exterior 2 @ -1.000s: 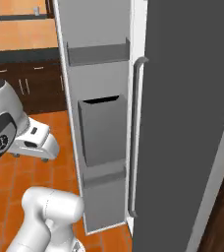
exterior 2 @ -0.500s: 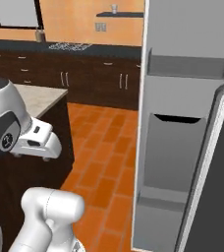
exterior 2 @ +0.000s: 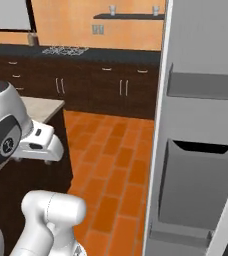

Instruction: Take the meat container that has the chicken drumstick and place it on the second highest rack of the freezer. Then take the vegetable container that has the sweet potato and bell pepper and place it on the highest rack of the freezer.

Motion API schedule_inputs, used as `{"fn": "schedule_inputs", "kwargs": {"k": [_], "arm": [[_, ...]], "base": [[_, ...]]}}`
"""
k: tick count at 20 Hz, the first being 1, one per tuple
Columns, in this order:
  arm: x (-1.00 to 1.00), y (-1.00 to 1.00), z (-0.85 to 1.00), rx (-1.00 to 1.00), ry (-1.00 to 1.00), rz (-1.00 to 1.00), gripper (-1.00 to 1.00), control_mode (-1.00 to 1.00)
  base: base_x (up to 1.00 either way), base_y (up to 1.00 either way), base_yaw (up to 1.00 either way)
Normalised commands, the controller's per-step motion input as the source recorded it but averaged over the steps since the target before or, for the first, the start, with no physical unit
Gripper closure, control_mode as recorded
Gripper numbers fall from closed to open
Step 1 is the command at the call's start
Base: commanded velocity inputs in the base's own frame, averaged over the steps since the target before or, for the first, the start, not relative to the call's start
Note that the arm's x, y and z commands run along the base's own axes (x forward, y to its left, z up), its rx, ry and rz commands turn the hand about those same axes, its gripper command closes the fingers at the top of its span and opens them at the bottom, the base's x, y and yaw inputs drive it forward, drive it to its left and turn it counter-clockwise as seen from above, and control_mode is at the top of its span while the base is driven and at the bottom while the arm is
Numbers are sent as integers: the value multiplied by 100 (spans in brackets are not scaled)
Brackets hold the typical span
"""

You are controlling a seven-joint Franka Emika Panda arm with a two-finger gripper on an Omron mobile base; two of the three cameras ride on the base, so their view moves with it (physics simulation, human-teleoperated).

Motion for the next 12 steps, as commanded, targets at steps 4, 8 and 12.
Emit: {"fn": "schedule_inputs", "kwargs": {"k": [4,8,12], "arm": [[0,0,0,0,0,0,-100,100],[0,0,0,0,0,0,-100,100],[0,0,0,0,0,0,-100,100]], "base": [[100,9,-24],[100,31,-22],[100,40,-21]]}}
